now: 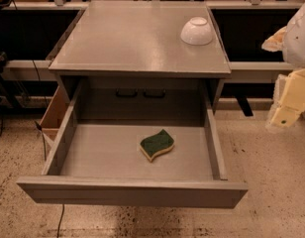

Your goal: Pick sponge from top drawer and place on counter

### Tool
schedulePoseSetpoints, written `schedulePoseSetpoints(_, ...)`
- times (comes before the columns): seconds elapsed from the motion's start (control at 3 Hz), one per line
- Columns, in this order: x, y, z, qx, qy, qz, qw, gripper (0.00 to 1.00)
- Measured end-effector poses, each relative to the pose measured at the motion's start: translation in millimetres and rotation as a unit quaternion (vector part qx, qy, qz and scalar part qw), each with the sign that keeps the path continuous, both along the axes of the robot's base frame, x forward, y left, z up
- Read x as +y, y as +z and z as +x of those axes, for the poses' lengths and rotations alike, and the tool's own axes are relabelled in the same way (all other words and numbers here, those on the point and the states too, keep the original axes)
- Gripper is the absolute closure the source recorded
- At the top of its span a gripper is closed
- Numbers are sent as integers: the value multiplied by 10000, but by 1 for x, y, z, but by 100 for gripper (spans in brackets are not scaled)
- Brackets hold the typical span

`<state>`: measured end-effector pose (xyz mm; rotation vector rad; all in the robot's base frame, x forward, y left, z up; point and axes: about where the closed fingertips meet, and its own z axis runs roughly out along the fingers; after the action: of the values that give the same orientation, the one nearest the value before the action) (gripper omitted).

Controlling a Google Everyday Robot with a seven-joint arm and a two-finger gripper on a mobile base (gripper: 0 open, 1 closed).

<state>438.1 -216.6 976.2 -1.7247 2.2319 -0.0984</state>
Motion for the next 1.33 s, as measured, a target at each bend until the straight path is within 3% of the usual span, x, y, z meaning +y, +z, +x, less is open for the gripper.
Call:
schedulePoseSetpoints(0.33, 0, 0, 0, 0, 0, 0, 10000, 0)
schedulePoseSetpoints(0.67, 17, -17, 13, -1, 186, 22, 9998, 0)
schedulePoseSetpoints(1.33, 75, -92, 55, 68, 786, 141, 9968, 0)
